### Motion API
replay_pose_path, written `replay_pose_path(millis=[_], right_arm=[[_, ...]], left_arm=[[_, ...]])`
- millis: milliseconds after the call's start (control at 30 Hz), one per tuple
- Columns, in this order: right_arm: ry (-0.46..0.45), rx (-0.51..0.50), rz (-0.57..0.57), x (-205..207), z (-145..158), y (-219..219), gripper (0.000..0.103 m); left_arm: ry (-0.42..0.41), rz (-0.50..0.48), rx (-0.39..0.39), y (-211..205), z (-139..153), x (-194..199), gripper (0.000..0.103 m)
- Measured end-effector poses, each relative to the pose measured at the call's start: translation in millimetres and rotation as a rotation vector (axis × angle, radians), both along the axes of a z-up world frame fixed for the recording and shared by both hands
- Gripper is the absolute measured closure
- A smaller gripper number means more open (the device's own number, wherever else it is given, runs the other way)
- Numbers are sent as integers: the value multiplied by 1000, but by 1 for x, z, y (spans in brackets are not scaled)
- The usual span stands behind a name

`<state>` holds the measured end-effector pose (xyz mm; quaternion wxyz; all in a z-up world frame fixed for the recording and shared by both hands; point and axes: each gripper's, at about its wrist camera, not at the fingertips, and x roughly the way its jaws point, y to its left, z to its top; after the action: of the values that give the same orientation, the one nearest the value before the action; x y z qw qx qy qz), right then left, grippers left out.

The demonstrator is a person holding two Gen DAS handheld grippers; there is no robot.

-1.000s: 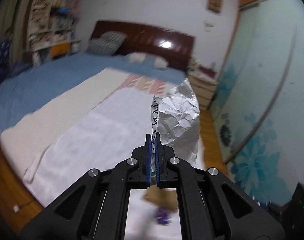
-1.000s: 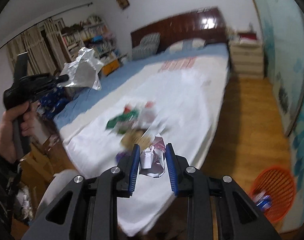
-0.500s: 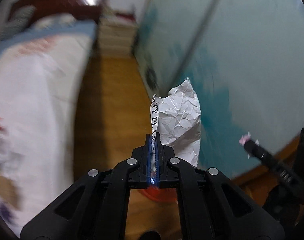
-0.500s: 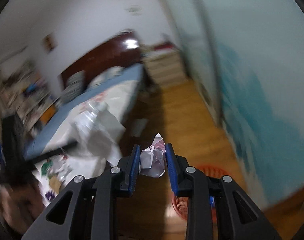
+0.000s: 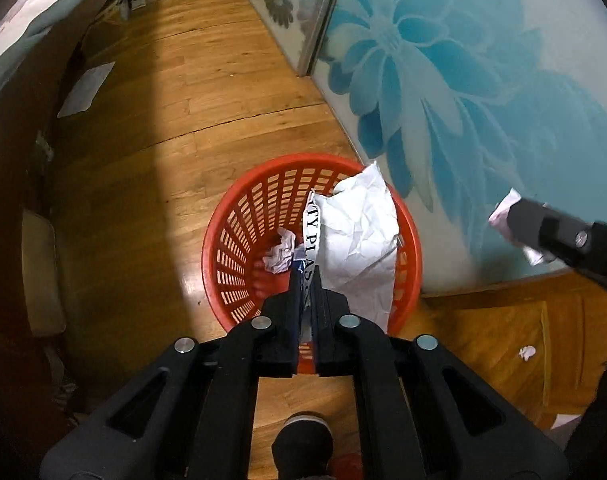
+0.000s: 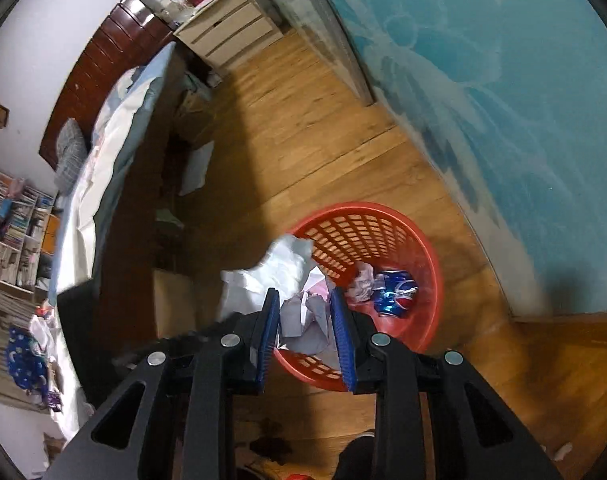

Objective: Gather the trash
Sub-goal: 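Carry both items to the orange basket and open both tools, then move both tools back over the bed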

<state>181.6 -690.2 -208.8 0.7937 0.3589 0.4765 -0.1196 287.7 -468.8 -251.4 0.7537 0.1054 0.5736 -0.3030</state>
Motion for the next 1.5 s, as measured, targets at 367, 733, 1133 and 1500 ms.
replay_pose_path(millis=[367,733,1133,1500], right_arm=[[-104,124,-122,4,13,-21,23],[-304,78,83,-24,97,90,22],[-421,-103,407,-38,156,304,21],[-430,-76,517,-17,188,413,21]], left_arm=[[20,99,-112,42,36,4,19],[-232,234,-169,251,164,-80,19],[-462,537,-50,439,194,-145,15],[-401,557,-65,455,150,-69,15]])
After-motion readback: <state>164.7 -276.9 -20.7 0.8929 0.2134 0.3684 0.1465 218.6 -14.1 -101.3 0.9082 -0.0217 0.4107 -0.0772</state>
